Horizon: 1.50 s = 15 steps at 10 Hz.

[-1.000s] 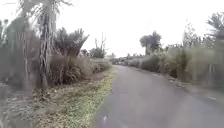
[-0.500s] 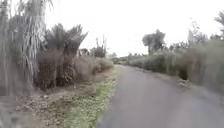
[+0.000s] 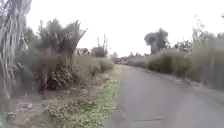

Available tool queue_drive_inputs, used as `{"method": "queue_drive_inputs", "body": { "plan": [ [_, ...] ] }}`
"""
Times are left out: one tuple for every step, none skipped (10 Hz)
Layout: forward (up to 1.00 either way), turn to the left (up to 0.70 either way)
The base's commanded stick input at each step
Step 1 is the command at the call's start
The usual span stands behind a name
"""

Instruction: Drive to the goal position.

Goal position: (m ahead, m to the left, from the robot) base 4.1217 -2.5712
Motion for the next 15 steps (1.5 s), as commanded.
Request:
{"method": "queue_drive_inputs", "body": {
  "plan": [
    [1.0,0.0],
    [1.0,0.0],
    [1.0,0.0],
    [1.0,-0.4],
    [1.0,-0.4],
    [1.0,-0.4],
    [1.0,-0.4],
    [1.0,-0.4],
    [1.0,-0.4],
    [1.0,-0.4],
    [1.0,-0.4],
    [1.0,-0.4],
    [1.0,-0.4],
    [1.0,-0.4],
    [1.0,-0.4]
  ]
}}
